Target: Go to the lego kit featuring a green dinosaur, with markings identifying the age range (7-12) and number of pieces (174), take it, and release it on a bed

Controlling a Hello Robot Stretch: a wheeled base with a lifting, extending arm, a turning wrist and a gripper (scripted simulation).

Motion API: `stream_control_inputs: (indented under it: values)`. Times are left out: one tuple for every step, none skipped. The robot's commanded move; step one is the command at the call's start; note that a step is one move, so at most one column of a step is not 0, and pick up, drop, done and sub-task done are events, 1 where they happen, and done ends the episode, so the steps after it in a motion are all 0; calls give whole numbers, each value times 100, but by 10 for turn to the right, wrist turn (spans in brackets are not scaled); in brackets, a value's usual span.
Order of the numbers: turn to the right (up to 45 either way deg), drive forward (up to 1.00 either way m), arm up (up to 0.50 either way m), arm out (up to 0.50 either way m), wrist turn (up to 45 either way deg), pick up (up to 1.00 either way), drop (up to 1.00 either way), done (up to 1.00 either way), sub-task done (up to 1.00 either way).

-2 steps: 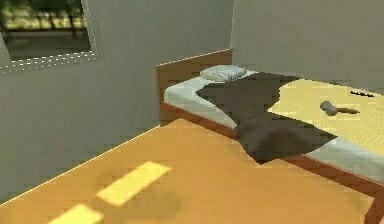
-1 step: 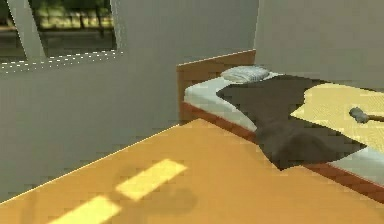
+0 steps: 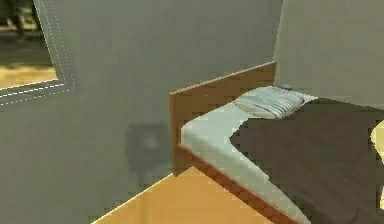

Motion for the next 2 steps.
stream_control_inputs:
  values:
    - [-120, 0, 0, 0, 0, 0, 0, 0, 0]
    - [0, 30, 0, 0, 0, 0, 0, 0, 0]
